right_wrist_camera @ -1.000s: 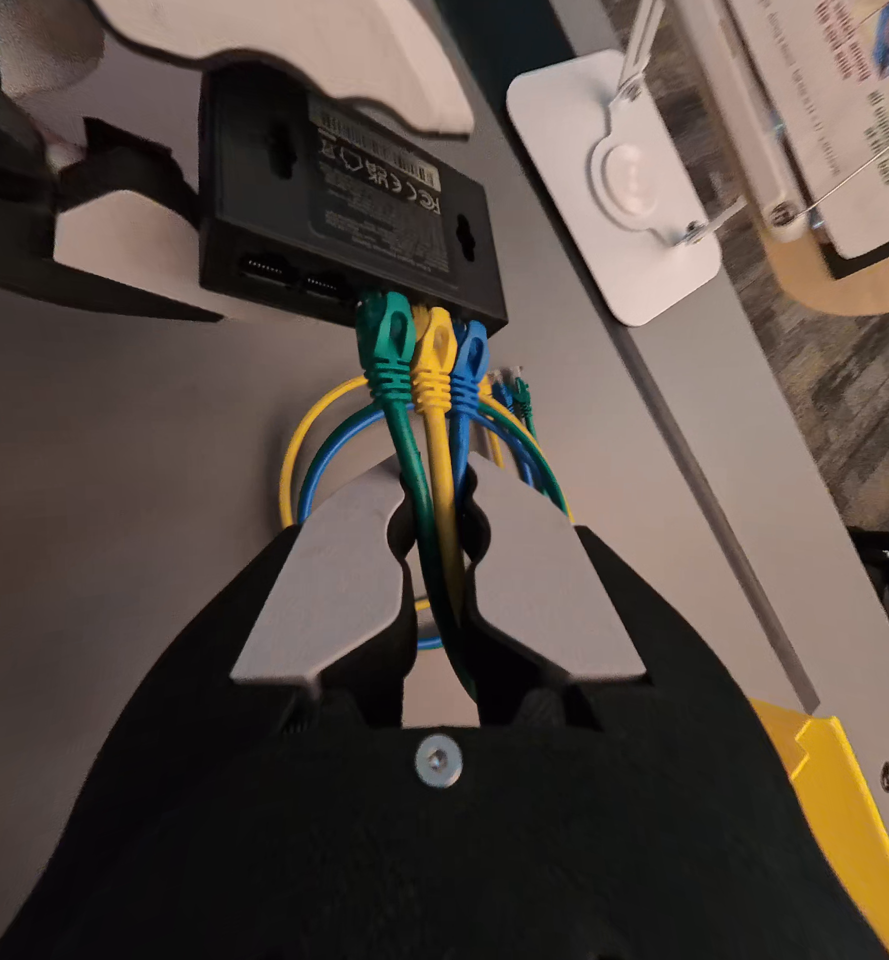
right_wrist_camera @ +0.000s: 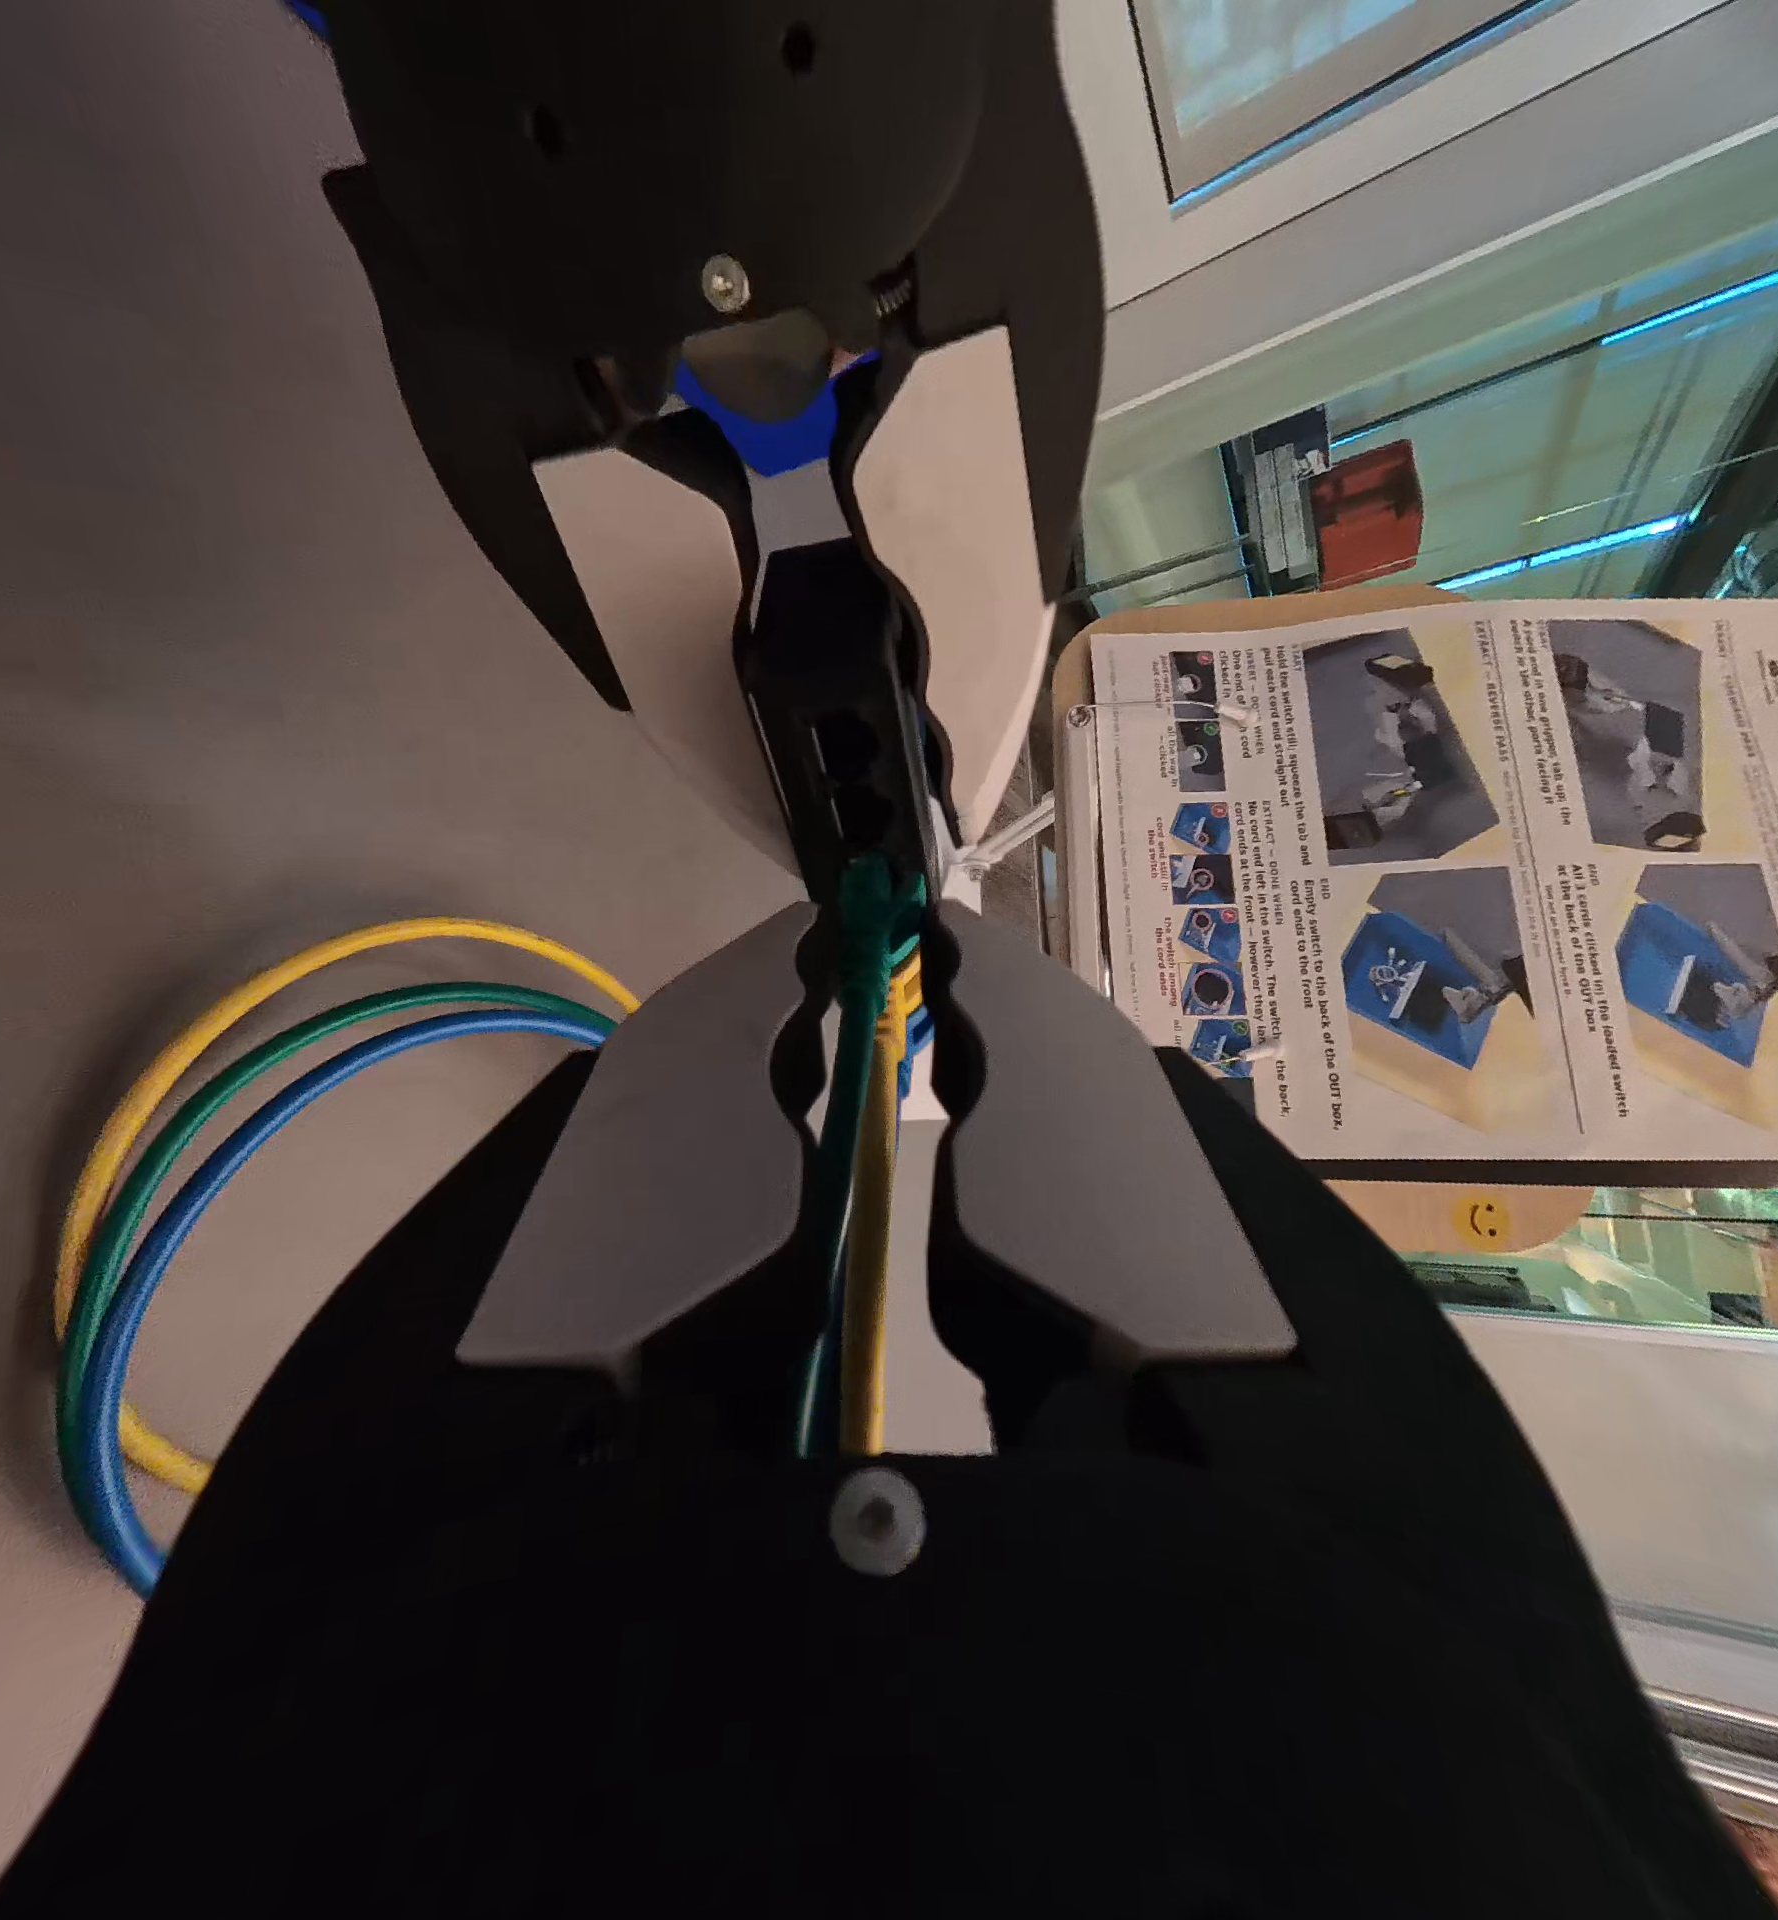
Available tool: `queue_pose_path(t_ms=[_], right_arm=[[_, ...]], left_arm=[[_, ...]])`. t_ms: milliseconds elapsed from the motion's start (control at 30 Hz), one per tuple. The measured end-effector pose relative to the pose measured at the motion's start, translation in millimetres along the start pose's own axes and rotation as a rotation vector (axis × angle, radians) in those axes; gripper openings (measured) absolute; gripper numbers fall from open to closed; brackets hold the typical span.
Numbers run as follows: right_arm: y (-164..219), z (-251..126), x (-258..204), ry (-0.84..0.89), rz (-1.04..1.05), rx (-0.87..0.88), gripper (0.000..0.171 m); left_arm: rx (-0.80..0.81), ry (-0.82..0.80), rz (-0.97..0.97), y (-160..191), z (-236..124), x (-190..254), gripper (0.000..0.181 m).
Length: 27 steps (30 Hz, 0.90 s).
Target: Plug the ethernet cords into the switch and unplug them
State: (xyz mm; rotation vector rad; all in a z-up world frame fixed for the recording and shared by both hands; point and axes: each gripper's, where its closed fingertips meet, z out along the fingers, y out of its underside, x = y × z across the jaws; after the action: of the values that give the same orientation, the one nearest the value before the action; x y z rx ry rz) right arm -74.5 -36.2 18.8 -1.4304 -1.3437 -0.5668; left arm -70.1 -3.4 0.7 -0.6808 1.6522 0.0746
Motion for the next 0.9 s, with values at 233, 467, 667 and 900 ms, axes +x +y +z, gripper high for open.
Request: queue_pose_path(t_ms=[233, 467, 667, 900], right_arm=[[1, 3, -2, 0.019, -0.029, 0.02, 0.017], [3, 5, -6, 0.004, -0.022, 0.003, 0.017], [5, 7, -10, -0.007, -0.02, -0.005, 0.018], [5, 4, -11, -0.047, -0.027, -0.057, 0.016]], left_arm=[[-0.008, 0.017, 0.001, 1, 0, 3, 0.029], [0.014, 0.04, -0.011, -1, 1, 8, 0.028], [0.014, 0.05, 0.001, -1, 1, 11, 0.029], [0.043, 0.035, -0.006, -3, 3, 10, 0.031]])
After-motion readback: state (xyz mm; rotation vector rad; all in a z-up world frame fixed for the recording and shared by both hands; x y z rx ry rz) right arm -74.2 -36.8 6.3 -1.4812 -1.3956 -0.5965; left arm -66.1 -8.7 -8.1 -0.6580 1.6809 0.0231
